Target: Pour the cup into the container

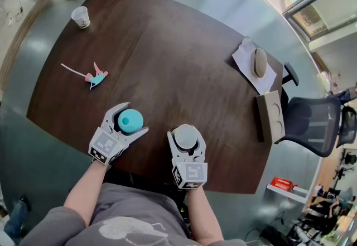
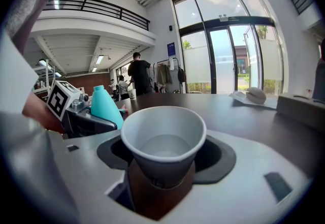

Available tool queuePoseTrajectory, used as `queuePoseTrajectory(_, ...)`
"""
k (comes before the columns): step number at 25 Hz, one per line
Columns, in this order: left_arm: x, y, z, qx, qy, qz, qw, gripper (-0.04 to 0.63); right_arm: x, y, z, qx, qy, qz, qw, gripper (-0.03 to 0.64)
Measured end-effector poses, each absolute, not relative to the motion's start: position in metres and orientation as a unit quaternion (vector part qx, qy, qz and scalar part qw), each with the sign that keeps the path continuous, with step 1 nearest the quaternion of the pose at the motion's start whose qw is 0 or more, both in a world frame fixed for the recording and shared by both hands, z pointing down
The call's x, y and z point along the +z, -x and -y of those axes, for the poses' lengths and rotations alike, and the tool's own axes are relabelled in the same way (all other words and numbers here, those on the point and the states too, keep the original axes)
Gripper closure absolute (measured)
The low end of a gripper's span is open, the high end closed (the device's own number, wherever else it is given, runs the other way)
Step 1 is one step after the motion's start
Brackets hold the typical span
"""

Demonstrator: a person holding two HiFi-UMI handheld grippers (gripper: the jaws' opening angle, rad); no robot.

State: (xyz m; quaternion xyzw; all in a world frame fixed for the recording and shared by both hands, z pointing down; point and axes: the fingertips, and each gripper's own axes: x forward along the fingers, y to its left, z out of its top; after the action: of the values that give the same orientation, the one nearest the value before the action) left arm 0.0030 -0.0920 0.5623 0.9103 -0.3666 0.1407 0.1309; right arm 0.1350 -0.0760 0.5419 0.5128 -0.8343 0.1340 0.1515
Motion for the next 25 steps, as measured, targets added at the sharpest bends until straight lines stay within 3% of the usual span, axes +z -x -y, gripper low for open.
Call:
queuePoseTrajectory(10, 0.54, -0.015, 0.095, 0.181, -0.919, 0.327, 0.128, 0.164, 0.527, -0.129, 0.079, 0.14, -0.508, 0.839, 0.138, 0.314)
queuePoseTrajectory(25, 0.43, -0.02, 0.074, 0.152, -0.949, 0.26, 0.089, 0.164, 0.398, -0.087, 0.071, 0.111, -0.435, 0.887, 0.111, 0.318)
